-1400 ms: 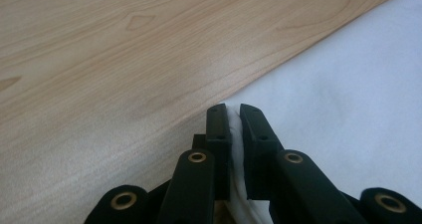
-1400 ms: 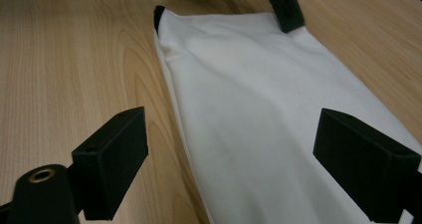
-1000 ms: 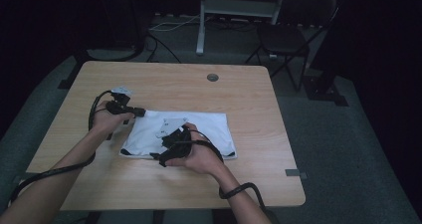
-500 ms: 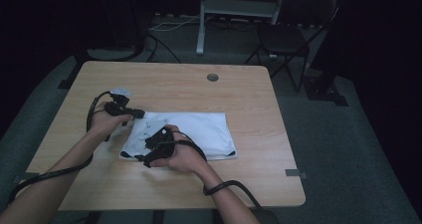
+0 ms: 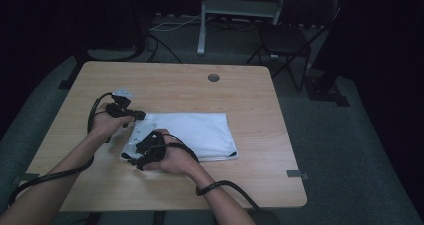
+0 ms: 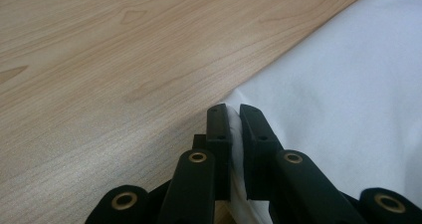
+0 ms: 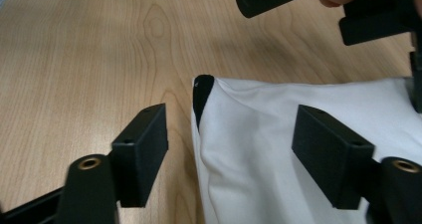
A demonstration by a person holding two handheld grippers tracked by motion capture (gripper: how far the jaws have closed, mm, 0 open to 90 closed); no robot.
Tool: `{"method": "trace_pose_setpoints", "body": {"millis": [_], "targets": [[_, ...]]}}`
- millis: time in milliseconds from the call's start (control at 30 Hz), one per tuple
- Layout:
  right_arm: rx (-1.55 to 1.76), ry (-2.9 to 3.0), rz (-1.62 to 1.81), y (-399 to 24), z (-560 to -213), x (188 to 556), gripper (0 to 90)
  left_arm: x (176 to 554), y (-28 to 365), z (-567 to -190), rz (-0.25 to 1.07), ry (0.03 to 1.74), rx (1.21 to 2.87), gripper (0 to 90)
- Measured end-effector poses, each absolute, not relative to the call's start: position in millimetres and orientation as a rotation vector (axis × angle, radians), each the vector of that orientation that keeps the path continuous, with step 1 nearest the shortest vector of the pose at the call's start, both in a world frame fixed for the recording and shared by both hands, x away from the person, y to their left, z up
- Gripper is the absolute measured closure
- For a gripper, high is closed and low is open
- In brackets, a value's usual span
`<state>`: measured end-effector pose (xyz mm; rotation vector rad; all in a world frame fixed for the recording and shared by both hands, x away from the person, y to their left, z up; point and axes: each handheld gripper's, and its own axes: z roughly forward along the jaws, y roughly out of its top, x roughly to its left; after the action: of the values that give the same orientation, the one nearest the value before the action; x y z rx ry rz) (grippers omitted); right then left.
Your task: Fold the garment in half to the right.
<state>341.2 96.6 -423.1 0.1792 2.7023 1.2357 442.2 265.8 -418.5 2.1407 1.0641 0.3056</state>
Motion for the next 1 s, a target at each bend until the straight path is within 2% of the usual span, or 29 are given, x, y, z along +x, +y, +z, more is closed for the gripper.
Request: {"method": "trace_pose_setpoints", "body": {"millis": [500,1000], "targets": [[0.157,2.737,1.212,111.8,-429.2,342.3,49.6,441.9,264.8,-418.6,0.304,1.060,2.147,84.0],[0.156,2.757,1.189,116.6,-434.9,345.5,59.9,442.0,264.4,-420.6,0.300,1.055,2.159,83.9]]}}
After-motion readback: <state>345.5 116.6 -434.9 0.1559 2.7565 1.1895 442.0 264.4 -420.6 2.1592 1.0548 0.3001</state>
